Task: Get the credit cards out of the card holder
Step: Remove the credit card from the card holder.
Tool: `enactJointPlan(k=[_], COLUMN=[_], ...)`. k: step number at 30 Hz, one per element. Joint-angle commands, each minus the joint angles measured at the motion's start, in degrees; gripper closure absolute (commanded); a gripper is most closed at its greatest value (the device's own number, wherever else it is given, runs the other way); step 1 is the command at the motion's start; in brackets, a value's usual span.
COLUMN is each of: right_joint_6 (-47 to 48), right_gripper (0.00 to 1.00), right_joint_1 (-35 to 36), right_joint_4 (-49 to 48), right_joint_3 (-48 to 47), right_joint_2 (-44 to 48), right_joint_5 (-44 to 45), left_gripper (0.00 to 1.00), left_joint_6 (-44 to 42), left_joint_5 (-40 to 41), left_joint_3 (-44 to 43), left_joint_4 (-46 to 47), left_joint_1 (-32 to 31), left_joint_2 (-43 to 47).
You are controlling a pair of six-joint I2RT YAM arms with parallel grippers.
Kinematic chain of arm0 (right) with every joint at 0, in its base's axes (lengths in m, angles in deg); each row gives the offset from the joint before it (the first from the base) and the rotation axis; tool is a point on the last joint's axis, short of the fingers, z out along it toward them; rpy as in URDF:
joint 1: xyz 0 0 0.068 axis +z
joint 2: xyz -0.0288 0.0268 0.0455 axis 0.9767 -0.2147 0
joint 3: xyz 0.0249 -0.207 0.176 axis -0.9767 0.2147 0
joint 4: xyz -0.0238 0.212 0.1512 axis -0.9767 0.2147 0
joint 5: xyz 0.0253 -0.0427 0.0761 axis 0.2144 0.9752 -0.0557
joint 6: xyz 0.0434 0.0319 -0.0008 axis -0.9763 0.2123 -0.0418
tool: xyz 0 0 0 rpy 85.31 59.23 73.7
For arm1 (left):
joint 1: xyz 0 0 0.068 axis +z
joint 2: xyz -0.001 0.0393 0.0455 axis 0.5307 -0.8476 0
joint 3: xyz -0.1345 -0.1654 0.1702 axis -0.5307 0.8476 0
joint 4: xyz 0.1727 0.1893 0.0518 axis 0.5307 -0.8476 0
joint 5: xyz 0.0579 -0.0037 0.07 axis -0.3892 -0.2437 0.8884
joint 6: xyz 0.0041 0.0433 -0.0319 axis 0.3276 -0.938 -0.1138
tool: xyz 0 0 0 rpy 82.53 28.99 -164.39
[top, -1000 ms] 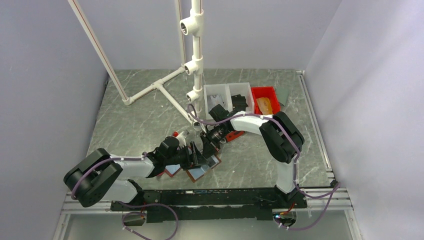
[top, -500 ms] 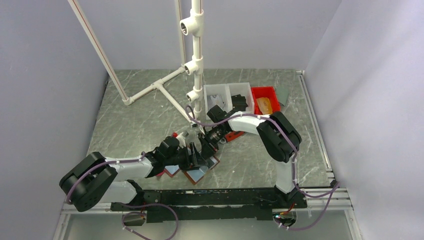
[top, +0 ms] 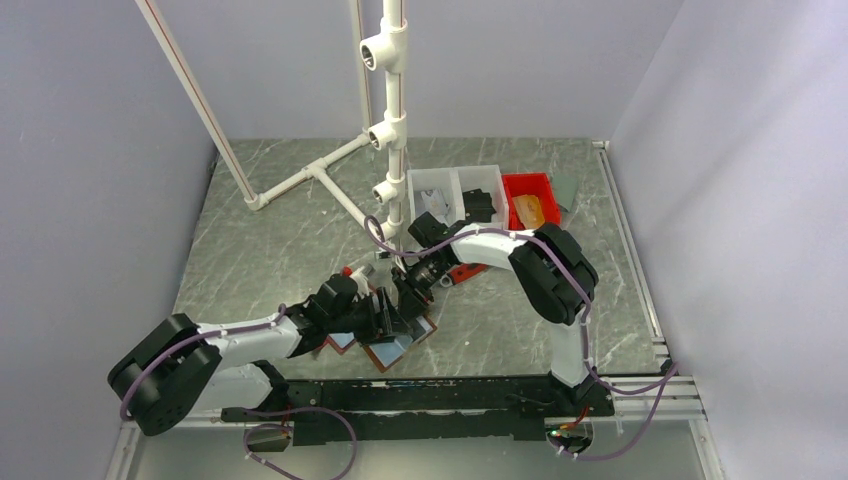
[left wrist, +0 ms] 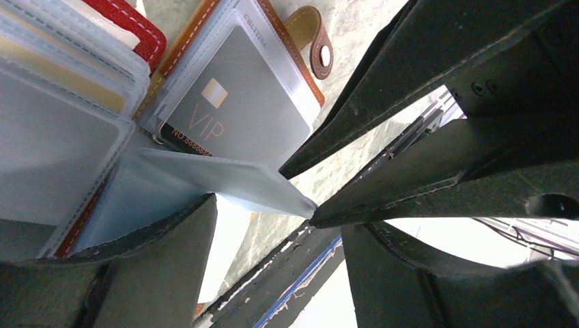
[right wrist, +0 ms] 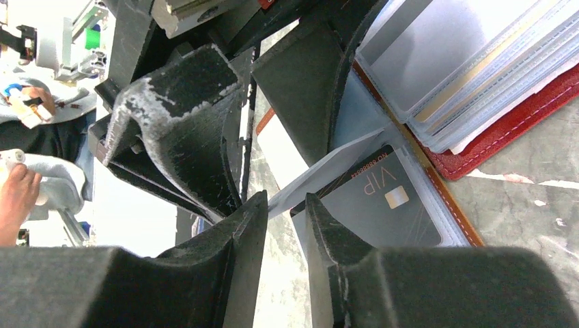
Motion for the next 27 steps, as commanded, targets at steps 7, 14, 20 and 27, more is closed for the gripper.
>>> enactJointPlan(k=[7, 14, 20, 27], right_joint_6=[-0.1, -2.6, -4.4, -3.7], right_gripper=[0.65, 0.64, 0.62, 0.50], right_joint_1=[2.2, 2.2, 2.2, 2.2], right_joint_4=[5.8, 3.0, 1.0, 1.4], right_joint_3=[-2.1, -1.3, -0.7, -0.7], right_joint_2=[0.7, 1.4, 1.7, 2.4], right_joint_5=[-12.7, -8.4, -5.8, -5.3], left_gripper=[0.36, 0.48, 0.54, 0.55], left_joint_6=[-3.5, -4.7, -5.4, -4.4], left_joint_5=[9.5, 10.7, 11.3, 10.8], left_joint_3=[-1.7, -2.2, -1.9, 0.5], left_joint_4=[-6.7, -9.9, -13.6, -14.3], left_joint_1=[0.8, 0.4, 0.4, 0.3], left_joint_2=[0.1, 2.0, 5.6, 8.1])
